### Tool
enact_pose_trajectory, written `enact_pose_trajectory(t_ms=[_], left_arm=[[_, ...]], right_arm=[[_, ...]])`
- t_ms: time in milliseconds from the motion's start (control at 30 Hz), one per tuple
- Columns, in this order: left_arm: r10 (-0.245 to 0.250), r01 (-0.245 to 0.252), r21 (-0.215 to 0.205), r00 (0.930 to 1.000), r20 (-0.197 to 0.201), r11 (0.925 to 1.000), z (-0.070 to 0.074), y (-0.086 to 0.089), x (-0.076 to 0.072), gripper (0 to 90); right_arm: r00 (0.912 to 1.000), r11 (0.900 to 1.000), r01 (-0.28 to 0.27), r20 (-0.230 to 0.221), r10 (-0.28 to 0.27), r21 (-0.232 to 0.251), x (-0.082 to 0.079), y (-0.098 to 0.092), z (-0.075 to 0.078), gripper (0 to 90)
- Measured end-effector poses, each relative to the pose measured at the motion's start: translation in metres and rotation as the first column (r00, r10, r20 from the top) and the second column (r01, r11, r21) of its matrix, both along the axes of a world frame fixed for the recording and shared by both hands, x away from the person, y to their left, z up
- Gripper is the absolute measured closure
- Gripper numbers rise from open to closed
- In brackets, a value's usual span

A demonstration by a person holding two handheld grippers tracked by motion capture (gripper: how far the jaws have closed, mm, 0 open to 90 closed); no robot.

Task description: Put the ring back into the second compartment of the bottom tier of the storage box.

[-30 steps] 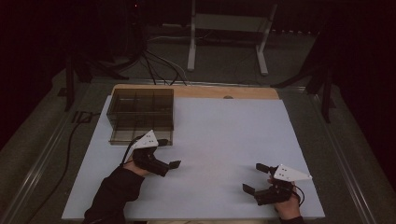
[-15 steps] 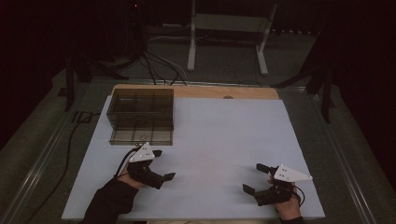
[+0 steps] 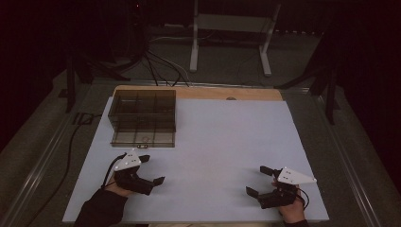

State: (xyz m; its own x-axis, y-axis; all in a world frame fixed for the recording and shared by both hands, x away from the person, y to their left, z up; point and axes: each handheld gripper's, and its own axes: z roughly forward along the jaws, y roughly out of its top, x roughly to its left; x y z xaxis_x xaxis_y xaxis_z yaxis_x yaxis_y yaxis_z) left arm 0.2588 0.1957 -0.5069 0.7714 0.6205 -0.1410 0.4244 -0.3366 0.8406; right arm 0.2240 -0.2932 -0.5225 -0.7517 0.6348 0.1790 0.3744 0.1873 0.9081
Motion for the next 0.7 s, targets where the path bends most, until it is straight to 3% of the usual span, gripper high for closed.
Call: enact_pose_trajectory(t_ms=[100,167,300,433,600,700], left_arm=[[0.003,-0.003,-0.004,1.0000,-0.006,1.0000,-0.001,0.003,-0.002,0.6],[0.001,-0.001,0.000,0.9995,-0.031,1.0000,-0.006,0.008,-0.005,0.6],[0.014,-0.013,0.017,0.9994,-0.032,0.9998,-0.009,0.012,-0.008,0.6],[0.063,-0.064,-0.004,0.9977,-0.026,0.9980,-0.010,0.025,-0.015,0.7],[0.073,-0.073,-0.020,0.9970,-0.026,0.9971,-0.012,0.031,-0.020,0.6],[0.068,-0.068,0.000,0.9974,-0.022,0.9977,-0.014,0.030,-0.022,0.7]], right_arm=[[1.0000,1.000,-0.002,0.001,0.002,-0.001,0.000,0.000,0.000,0.0],[1.0000,1.000,-0.004,0.001,0.004,-0.003,0.000,0.000,0.000,0.0],[1.0000,1.000,-0.003,0.001,0.003,-0.002,0.000,0.000,0.000,0.0],[1.0000,1.000,-0.004,0.002,0.004,-0.003,0.000,0.000,0.000,0.0],[1.0000,1.000,-0.004,-0.001,0.004,-0.005,0.000,0.000,0.000,0.0],[1.0000,1.000,-0.003,0.000,0.003,-0.003,0.001,0.000,0.000,0.0]])
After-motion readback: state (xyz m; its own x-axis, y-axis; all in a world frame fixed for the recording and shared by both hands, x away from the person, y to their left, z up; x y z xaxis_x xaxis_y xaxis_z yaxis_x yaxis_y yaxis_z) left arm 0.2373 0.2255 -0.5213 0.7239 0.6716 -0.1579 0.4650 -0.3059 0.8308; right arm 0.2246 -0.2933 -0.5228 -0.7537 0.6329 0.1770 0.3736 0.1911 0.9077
